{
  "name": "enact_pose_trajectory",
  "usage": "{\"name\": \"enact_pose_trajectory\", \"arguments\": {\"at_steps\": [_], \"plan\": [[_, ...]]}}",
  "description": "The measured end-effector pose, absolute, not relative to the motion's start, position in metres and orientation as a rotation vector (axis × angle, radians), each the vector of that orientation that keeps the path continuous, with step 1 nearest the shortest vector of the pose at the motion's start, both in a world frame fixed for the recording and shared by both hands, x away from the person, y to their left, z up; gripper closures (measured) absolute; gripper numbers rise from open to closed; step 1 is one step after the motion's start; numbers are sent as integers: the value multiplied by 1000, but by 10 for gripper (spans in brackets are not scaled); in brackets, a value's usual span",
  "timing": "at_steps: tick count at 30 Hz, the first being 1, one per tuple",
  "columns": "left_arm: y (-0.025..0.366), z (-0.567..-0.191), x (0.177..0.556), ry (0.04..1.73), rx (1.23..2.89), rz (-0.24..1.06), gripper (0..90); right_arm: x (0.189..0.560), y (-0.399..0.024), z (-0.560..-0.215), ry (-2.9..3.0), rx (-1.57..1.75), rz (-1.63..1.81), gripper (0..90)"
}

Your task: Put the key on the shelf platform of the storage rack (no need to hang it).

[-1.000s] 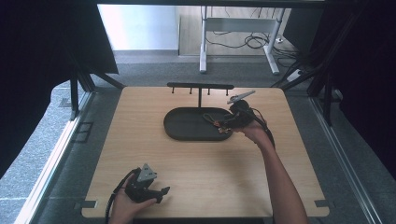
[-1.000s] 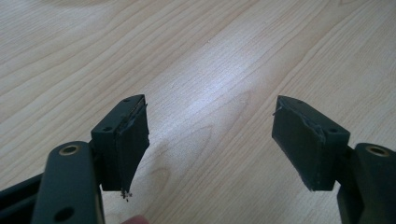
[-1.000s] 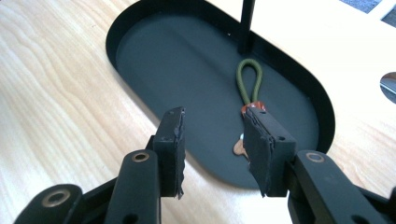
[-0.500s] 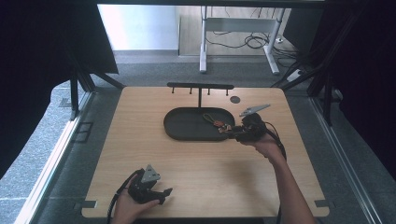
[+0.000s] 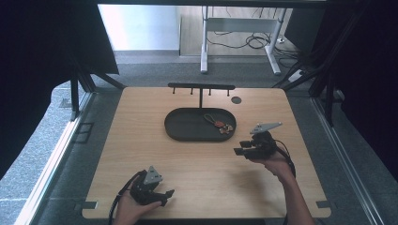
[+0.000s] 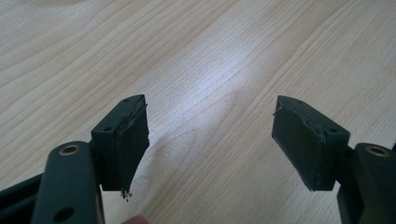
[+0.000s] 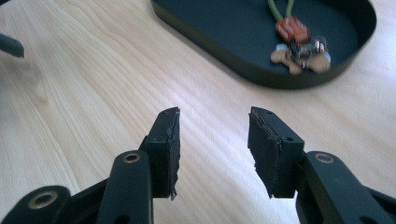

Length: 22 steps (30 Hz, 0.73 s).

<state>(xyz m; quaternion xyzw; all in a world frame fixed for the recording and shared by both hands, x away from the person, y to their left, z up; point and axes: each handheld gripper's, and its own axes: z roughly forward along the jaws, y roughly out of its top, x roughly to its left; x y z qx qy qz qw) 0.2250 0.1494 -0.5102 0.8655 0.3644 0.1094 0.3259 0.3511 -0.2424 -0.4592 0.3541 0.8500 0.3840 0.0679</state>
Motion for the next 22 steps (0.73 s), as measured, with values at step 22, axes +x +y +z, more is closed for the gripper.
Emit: {"name": "enact_pose_trajectory", "arguments": {"at_steps": [22], "plan": [[140, -513, 224, 940, 2289, 288, 277, 312, -269, -500, 2497, 1140, 1164, 429]]}}
